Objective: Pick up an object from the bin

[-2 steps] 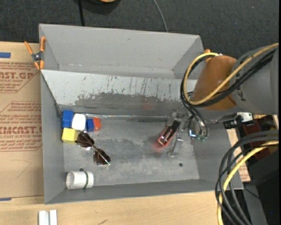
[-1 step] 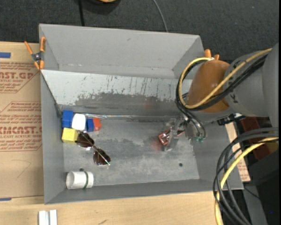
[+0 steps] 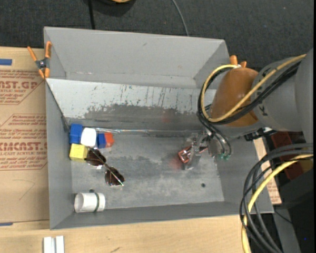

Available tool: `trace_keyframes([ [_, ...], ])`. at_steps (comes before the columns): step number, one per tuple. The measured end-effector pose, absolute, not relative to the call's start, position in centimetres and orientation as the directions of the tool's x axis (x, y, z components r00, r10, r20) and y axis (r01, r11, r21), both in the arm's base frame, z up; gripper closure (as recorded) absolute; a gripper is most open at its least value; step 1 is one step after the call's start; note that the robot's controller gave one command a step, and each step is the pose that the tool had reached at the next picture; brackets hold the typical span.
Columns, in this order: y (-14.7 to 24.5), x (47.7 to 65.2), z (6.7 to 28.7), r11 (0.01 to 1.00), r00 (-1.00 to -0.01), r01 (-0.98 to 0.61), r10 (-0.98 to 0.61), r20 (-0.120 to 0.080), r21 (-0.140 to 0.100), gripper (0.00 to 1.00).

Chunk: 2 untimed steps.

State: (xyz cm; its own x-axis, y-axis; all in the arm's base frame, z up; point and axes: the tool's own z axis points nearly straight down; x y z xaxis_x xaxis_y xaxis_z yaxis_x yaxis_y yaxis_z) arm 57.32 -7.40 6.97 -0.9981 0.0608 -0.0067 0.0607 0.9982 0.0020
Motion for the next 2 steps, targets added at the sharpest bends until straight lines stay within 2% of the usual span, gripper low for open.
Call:
trace_keyframes([
  [1, -8.90, 57.67, 22.87, 0.999, -0.999, 0.037, 0.037, -0.015, 0.000, 1.00],
  [2, -8.88, 57.60, 22.69, 0.999, -0.999, 0.037, 0.037, -0.012, 0.001, 1.00],
])
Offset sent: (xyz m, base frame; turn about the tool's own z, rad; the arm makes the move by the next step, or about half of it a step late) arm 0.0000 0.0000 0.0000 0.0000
